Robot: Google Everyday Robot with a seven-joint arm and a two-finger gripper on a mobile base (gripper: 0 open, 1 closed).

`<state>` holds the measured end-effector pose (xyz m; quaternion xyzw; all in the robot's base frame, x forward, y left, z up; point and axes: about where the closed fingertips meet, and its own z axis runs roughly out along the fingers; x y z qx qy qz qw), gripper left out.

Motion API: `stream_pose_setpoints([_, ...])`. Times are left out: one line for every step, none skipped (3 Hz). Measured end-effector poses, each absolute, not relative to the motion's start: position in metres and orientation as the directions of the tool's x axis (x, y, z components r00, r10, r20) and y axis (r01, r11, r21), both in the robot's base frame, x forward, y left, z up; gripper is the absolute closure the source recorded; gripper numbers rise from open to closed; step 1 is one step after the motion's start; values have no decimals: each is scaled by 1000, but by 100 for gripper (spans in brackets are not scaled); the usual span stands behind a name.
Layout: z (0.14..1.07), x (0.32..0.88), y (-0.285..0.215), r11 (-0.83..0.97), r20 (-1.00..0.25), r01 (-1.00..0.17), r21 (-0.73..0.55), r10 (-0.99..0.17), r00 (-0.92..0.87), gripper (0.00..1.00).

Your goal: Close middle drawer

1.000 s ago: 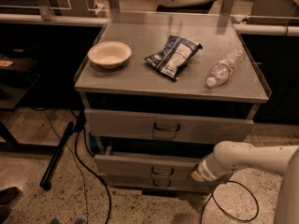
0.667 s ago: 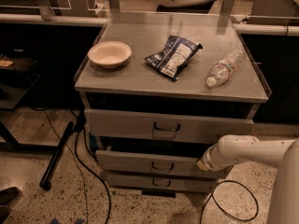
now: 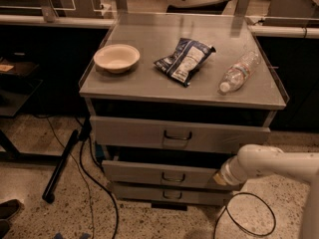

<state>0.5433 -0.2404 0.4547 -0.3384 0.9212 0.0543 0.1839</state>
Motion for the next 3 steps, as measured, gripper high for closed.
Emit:
stream_pose_setpoints([478, 501, -264, 803, -346, -593, 62, -540, -768, 100])
stream_pose_setpoints([477, 500, -264, 802, -343, -593, 64, -541, -768, 100])
stream_pose_setpoints([467, 522, -263, 816, -356, -577, 47, -526, -773, 100])
